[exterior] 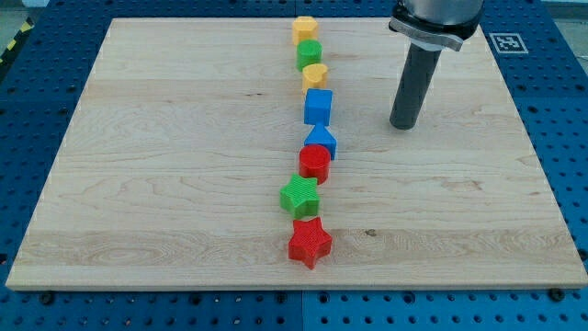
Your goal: Move the blue cube left a bit
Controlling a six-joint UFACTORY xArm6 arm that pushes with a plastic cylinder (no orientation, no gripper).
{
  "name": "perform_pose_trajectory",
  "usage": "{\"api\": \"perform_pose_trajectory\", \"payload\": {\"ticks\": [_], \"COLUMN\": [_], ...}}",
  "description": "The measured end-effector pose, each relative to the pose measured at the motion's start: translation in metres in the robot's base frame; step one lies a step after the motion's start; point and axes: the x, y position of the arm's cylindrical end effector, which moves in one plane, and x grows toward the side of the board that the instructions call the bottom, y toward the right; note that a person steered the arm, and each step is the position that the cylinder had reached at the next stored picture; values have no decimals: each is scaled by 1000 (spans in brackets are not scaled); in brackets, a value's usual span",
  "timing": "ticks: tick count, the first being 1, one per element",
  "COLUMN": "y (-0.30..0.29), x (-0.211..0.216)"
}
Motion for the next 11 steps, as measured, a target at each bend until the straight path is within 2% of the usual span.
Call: {"api": "perform_pose_trajectory", "payload": {"ticks": [4,6,11], "y": [-14,-58,-78], "x": [-12,-12,-14]}}
